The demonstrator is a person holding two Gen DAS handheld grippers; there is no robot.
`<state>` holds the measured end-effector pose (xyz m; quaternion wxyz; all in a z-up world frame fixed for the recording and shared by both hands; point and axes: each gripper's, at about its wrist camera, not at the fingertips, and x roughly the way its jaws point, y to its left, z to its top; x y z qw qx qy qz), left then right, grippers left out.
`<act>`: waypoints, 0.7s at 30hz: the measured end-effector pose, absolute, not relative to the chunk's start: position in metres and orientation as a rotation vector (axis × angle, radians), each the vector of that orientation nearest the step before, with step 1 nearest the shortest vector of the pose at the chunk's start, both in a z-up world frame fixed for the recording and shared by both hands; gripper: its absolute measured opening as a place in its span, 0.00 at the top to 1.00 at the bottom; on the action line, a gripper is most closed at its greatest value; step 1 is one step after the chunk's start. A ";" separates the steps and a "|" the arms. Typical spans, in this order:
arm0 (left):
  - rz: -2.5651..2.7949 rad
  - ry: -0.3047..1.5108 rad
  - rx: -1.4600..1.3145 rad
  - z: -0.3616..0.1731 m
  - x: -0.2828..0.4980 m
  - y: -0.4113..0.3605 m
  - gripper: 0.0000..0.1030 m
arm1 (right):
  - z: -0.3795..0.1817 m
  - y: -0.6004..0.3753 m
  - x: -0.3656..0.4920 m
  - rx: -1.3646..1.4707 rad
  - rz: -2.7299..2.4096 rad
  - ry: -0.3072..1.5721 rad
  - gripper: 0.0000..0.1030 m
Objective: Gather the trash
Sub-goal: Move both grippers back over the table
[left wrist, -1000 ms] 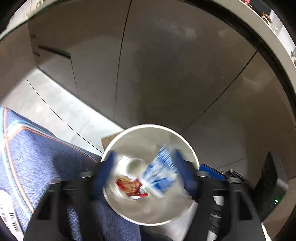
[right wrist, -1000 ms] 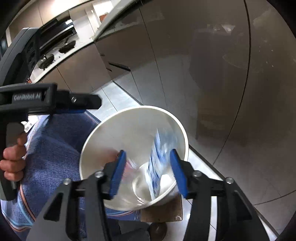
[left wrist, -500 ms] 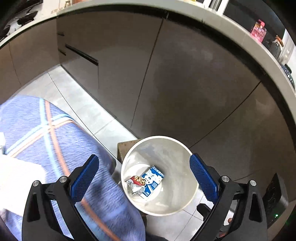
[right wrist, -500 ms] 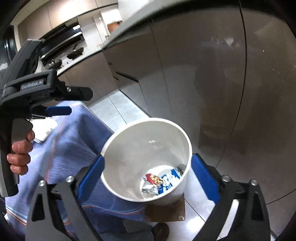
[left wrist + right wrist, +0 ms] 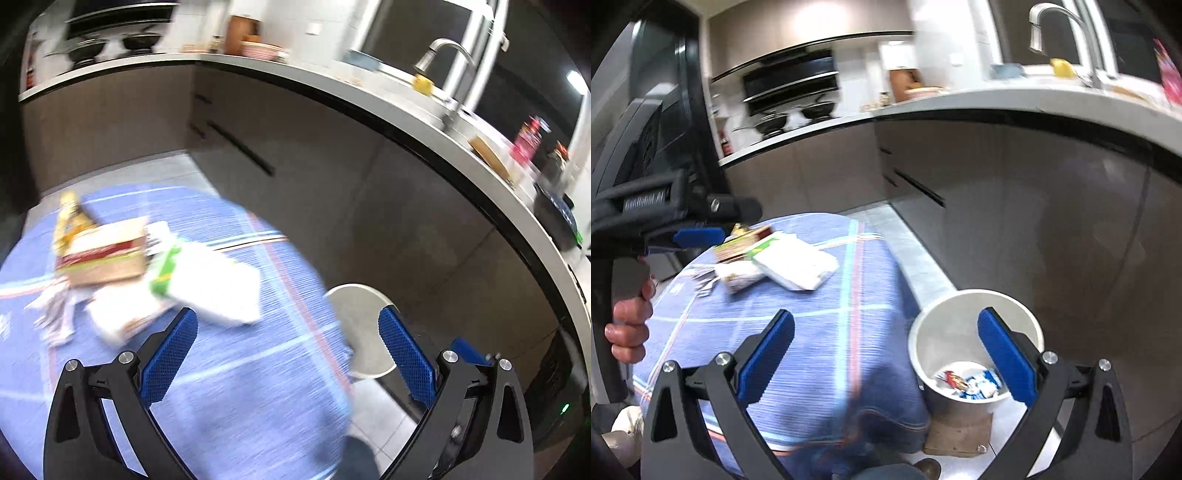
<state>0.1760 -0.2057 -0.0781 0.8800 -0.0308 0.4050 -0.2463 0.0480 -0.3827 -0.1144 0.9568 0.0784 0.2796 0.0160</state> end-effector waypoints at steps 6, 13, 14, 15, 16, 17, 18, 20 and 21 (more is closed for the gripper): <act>-0.346 0.855 -0.136 -0.086 0.152 -0.105 0.08 | -0.100 -0.323 0.062 0.095 0.127 0.582 0.03; -0.193 0.832 -0.121 -0.098 0.136 -0.010 0.08 | -0.109 -0.265 0.091 0.007 0.226 0.668 0.03; -0.186 0.828 -0.126 -0.098 0.137 -0.002 0.08 | -0.110 -0.257 0.096 -0.032 0.210 0.687 0.03; -0.180 0.826 -0.129 -0.099 0.139 0.006 0.08 | -0.113 -0.250 0.103 -0.068 0.194 0.710 0.03; -0.179 0.825 -0.130 -0.100 0.142 0.011 0.08 | -0.117 -0.247 0.109 -0.085 0.187 0.728 0.03; -0.181 0.824 -0.131 -0.102 0.145 0.016 0.08 | -0.121 -0.241 0.118 -0.104 0.178 0.752 0.03; -0.185 0.821 -0.129 -0.104 0.149 0.019 0.08 | -0.123 -0.239 0.123 -0.114 0.174 0.760 0.03; -0.202 0.816 -0.117 -0.107 0.158 0.022 0.09 | -0.127 -0.229 0.136 -0.157 0.146 0.755 0.03; -0.229 0.818 -0.112 -0.110 0.164 0.022 0.09 | -0.130 -0.226 0.140 -0.177 0.134 0.751 0.03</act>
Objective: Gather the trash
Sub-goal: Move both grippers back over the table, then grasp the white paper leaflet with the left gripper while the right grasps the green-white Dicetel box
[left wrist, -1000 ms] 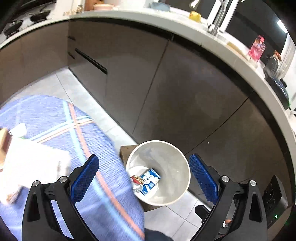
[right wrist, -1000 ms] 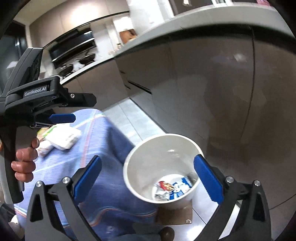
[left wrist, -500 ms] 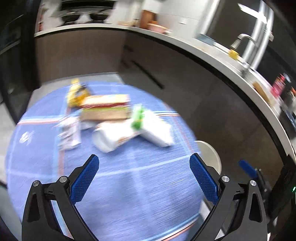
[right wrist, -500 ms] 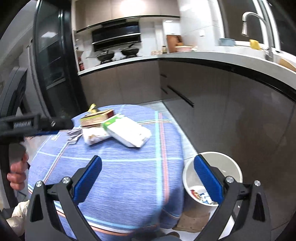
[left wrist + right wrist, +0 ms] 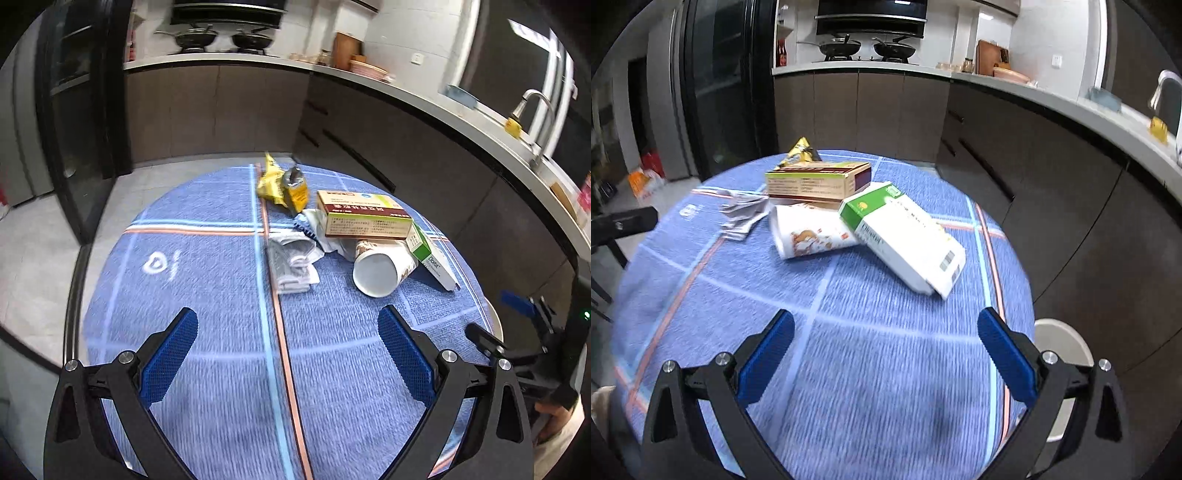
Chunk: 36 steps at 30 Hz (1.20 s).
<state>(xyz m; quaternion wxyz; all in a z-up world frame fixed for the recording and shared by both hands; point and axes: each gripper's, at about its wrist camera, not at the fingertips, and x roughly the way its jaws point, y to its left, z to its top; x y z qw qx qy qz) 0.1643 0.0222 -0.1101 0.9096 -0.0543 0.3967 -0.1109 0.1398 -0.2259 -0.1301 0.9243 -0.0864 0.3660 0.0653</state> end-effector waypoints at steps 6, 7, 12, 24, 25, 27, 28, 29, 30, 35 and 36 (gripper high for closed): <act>-0.278 0.852 -0.072 -0.126 0.208 0.014 0.21 | -0.149 -0.202 0.177 -0.363 0.086 0.725 0.08; -0.283 0.864 -0.079 -0.129 0.215 0.014 0.21 | -0.152 -0.200 0.182 -0.383 0.079 0.727 0.10; -0.277 0.909 -0.138 -0.142 0.240 0.019 0.21 | -0.173 -0.194 0.209 -0.544 -0.010 0.721 0.25; -0.234 0.968 -0.082 -0.167 0.278 0.003 0.39 | -0.157 -0.201 0.204 -0.520 -0.042 0.638 0.81; -0.238 0.976 -0.081 -0.169 0.280 0.002 0.44 | -0.150 -0.206 0.199 -0.475 -0.030 0.639 0.81; -0.236 0.984 -0.072 -0.171 0.283 0.001 0.54 | -0.141 -0.212 0.193 -0.409 -0.009 0.643 0.81; -0.230 0.978 -0.060 -0.171 0.284 0.000 0.63 | -0.137 -0.216 0.189 -0.365 0.007 0.650 0.82; -0.230 0.980 -0.051 -0.171 0.285 -0.001 0.65 | -0.135 -0.218 0.186 -0.343 0.015 0.653 0.82; -0.232 0.982 -0.049 -0.171 0.285 -0.001 0.69 | -0.132 -0.221 0.183 -0.307 0.031 0.660 0.82; -0.242 0.978 -0.042 -0.169 0.281 0.001 0.78 | -0.124 -0.228 0.173 -0.166 0.095 0.695 0.82; -0.245 0.975 -0.048 -0.167 0.278 0.002 0.80 | -0.121 -0.229 0.171 -0.141 0.104 0.700 0.82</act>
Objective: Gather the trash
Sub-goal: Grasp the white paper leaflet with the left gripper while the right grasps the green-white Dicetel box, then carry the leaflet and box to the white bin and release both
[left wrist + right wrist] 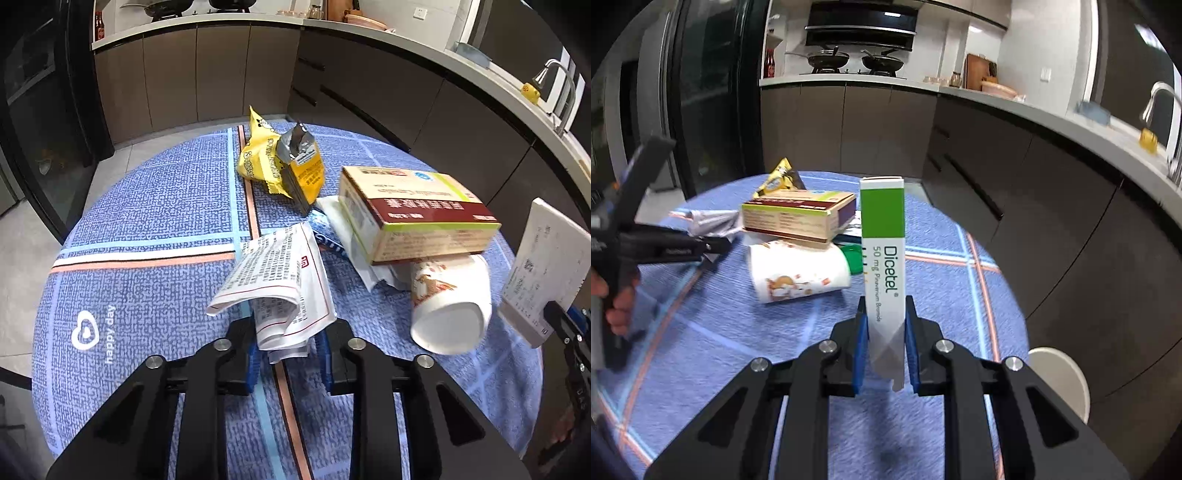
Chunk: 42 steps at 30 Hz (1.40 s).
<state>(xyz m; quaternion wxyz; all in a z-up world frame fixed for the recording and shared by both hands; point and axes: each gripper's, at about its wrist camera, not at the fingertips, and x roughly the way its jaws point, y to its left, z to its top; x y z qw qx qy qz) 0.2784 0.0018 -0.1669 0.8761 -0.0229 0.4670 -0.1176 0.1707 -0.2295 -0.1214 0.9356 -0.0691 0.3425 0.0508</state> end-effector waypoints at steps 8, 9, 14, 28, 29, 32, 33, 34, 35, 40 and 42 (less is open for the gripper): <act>-0.272 0.915 -0.045 -0.136 0.244 0.007 0.89 | -0.113 -0.235 0.150 -0.076 0.115 0.695 0.82; -0.277 0.899 -0.040 -0.130 0.237 0.007 0.89 | -0.112 -0.236 0.146 -0.071 0.114 0.692 0.82; -0.308 0.831 -0.022 -0.101 0.204 -0.001 0.90 | -0.099 -0.242 0.130 -0.042 0.114 0.662 0.82; -0.460 0.697 0.023 -0.026 0.143 -0.061 0.90 | -0.050 -0.282 0.069 0.055 0.082 0.534 0.82; -0.478 0.694 0.027 -0.024 0.140 -0.068 0.90 | -0.049 -0.286 0.066 0.062 0.074 0.529 0.82; -0.539 0.687 0.050 -0.021 0.133 -0.098 0.90 | -0.046 -0.306 0.056 0.088 0.043 0.515 0.82; -0.560 0.687 0.055 -0.021 0.132 -0.107 0.90 | -0.046 -0.314 0.053 0.098 0.028 0.512 0.82; -0.573 0.686 0.060 -0.022 0.132 -0.114 0.90 | -0.047 -0.319 0.051 0.105 0.018 0.510 0.82; -0.590 0.684 0.065 -0.022 0.131 -0.123 0.90 | -0.048 -0.329 0.048 0.116 0.001 0.509 0.82; -0.695 0.701 0.099 -0.031 0.130 -0.180 0.90 | -0.063 -0.373 0.038 0.159 -0.076 0.516 0.82; -0.737 0.720 0.115 -0.037 0.132 -0.205 0.90 | -0.071 -0.390 0.037 0.176 -0.105 0.527 0.82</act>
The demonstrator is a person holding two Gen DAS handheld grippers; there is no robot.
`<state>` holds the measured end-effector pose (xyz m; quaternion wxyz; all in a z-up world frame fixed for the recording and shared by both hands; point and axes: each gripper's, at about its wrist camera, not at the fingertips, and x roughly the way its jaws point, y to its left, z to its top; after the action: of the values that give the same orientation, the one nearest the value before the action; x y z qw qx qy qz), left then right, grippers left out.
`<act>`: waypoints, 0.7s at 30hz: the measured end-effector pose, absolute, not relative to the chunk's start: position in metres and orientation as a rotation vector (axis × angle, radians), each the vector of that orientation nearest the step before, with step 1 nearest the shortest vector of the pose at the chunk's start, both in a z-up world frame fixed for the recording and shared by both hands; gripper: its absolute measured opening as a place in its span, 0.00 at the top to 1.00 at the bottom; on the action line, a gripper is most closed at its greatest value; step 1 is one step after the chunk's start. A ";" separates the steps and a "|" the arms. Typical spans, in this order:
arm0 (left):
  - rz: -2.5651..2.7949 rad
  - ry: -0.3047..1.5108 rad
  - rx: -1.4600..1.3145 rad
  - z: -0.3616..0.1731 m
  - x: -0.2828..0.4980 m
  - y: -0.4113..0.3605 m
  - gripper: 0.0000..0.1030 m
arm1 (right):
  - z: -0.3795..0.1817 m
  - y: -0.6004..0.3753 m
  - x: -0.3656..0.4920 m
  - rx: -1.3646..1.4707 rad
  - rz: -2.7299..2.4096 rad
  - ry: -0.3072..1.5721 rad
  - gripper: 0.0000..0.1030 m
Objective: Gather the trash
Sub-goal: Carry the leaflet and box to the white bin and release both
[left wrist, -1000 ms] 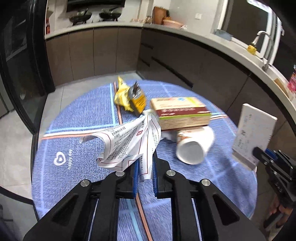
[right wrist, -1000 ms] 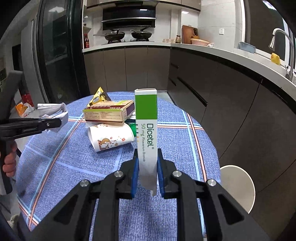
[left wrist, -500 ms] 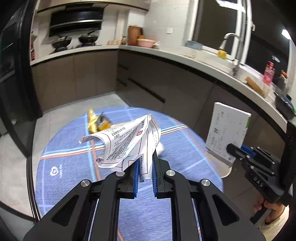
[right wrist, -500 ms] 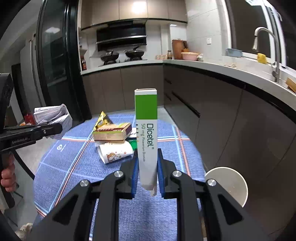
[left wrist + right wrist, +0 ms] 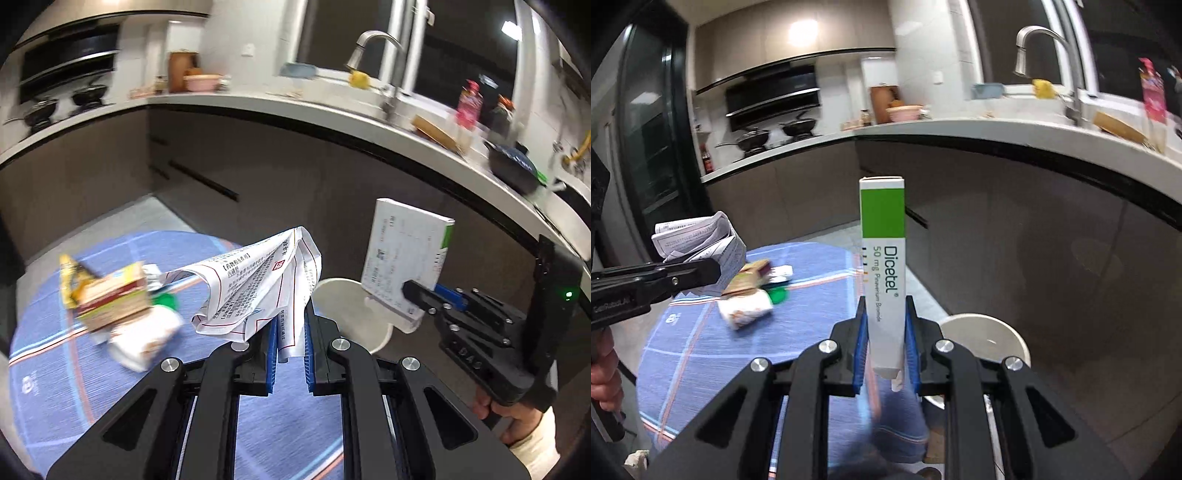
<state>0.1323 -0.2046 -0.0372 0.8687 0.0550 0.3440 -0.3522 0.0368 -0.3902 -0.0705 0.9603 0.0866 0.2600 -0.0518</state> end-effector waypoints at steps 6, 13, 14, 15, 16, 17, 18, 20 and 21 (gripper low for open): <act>-0.852 0.837 0.125 -0.069 0.155 -0.282 0.90 | -0.105 -0.441 0.038 0.229 -0.172 0.560 0.82; -0.893 0.984 0.140 -0.122 0.188 -0.354 0.90 | -0.151 -0.484 0.048 0.287 -0.199 0.624 0.82; -0.896 1.000 0.151 -0.129 0.191 -0.362 0.90 | -0.159 -0.490 0.049 0.303 -0.202 0.632 0.82; -0.888 1.008 0.170 -0.136 0.195 -0.372 0.90 | -0.167 -0.494 0.050 0.318 -0.206 0.641 0.82; -0.887 1.013 0.194 -0.143 0.196 -0.379 0.89 | -0.175 -0.497 0.051 0.333 -0.210 0.650 0.82; -0.887 1.018 0.214 -0.148 0.198 -0.386 0.89 | -0.180 -0.500 0.053 0.343 -0.209 0.656 0.82; -0.881 1.031 0.227 -0.156 0.200 -0.394 0.89 | -0.188 -0.504 0.056 0.355 -0.208 0.667 0.81; -0.878 1.062 0.242 -0.169 0.207 -0.407 0.89 | -0.197 -0.509 0.064 0.365 -0.211 0.686 0.81; -0.873 1.072 0.253 -0.175 0.210 -0.415 0.89 | -0.202 -0.511 0.068 0.368 -0.210 0.695 0.82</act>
<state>0.2099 -0.4150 -0.1751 0.7633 0.1163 0.4928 -0.4014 0.0679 -0.5111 -0.2023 0.9183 0.1790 0.3379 -0.1020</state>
